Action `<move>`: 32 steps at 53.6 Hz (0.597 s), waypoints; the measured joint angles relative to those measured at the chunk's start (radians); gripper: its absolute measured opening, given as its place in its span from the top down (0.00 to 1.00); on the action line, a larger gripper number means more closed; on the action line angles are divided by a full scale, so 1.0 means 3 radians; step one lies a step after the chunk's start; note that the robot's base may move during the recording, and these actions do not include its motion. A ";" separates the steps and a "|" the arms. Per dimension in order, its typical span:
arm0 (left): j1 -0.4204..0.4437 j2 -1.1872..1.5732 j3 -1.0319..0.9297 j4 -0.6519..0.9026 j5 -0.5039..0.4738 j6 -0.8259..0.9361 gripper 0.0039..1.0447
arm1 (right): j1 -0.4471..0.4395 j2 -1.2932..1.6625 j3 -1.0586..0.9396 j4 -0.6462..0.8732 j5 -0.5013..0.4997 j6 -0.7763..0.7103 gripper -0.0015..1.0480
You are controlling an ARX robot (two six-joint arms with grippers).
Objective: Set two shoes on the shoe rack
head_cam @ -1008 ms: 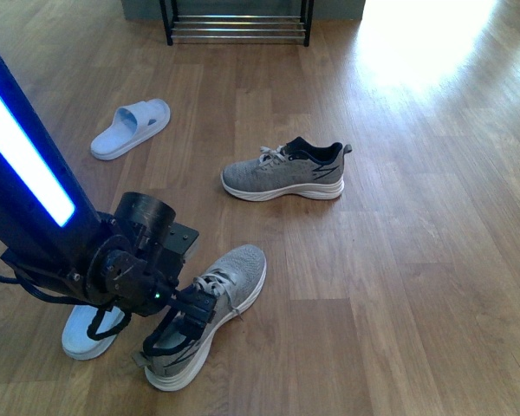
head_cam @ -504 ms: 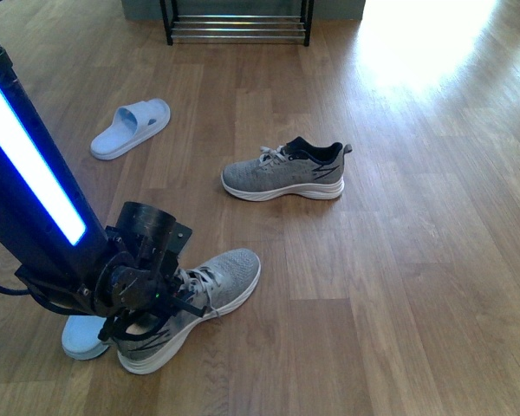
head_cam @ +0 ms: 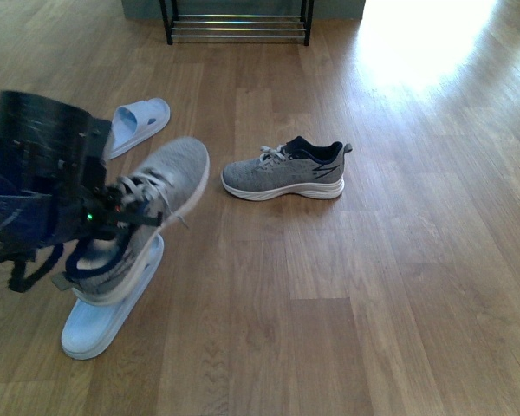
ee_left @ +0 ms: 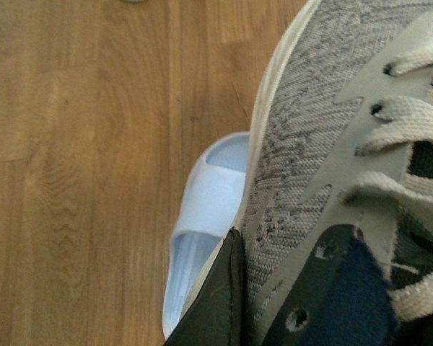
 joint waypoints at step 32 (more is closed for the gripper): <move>-0.0301 -0.2541 -0.1830 0.0270 -0.0640 -0.0228 0.99 | 0.0000 0.0000 0.0000 0.0000 0.0000 -0.0001 0.09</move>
